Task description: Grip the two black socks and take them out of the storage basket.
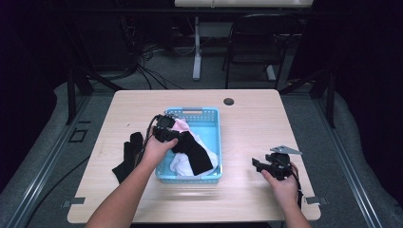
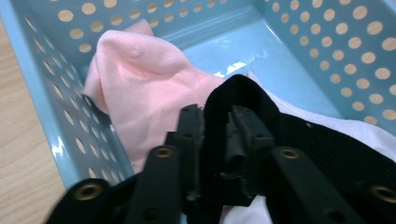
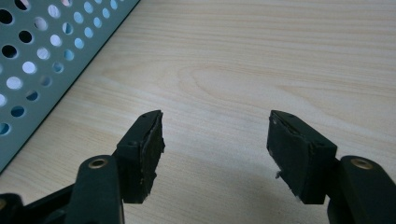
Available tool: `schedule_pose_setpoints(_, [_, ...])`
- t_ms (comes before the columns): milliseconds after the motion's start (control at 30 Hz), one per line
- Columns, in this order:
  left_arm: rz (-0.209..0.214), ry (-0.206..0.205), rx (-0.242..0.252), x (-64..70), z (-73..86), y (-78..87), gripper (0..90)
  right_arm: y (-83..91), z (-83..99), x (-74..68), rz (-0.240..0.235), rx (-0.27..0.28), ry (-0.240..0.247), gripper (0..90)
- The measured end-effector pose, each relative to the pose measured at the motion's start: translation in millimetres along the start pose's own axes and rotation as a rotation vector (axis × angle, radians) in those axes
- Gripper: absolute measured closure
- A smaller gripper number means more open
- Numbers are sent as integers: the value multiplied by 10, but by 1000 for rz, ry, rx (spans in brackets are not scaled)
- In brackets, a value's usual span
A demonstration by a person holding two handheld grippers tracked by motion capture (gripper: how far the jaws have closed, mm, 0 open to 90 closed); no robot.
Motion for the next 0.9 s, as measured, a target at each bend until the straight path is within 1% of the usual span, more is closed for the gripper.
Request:
schedule_pose_setpoints(67, [6, 0, -4, 9, 2, 10, 826, -1, 1, 1, -1, -1, -1, 357])
schedule_pose_setpoints(100, [8, -7, -2, 11, -1, 16, 867, -1, 1, 1, -1, -1, -1, 357])
schedule_pose_setpoints(133, [8, -7, 0, 15, -4, 21, 884, -1, 0, 1, -1, 0, -1, 357])
schedule_pose_setpoints(300, [11, -11, -1, 26, -4, 38, 896, -4, 2, 1, -1, -1, -1, 357])
schedule_pose_setpoints(333, [5, -18, 6, 33, -8, 48, 897, -4, 2, 0, 0, -1, -1, 358])
schedule_pose_setpoints(400, [8, -21, 10, 35, -12, 53, 898, -4, 2, -1, -1, -2, -1, 357])
schedule_pose_setpoints(567, [22, -30, 30, 66, -49, 120, 900, -8, 6, -3, 1, -4, 1, 358])
schedule_pose_setpoints(600, [31, -29, 38, 76, -65, 155, 900, -8, 6, -4, 1, -4, 1, 358])
schedule_pose_setpoints(700, [31, -36, 44, 82, -81, 193, 900, -8, 6, -3, 1, -4, 2, 358])
schedule_pose_setpoints(833, [43, -37, 48, 94, -97, 242, 900, -6, 5, -1, 2, -4, 2, 357])
schedule_pose_setpoints(867, [49, -40, 58, 109, -112, 273, 900, -7, 5, -1, 2, -4, 2, 358])
schedule_pose_setpoints(900, [49, -40, 58, 109, -112, 273, 900, -6, 6, -1, 3, -5, 2, 357])
Point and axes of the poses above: each handheld gripper's, and its own axes: y roughly backward along the jaws, z roughly out of its underside, x roughly to its right, the point moved 5 cm from there along -y, roughly forward along the jaws, and after that the axes turned 15 degrees about x, right-handed, at the moved point
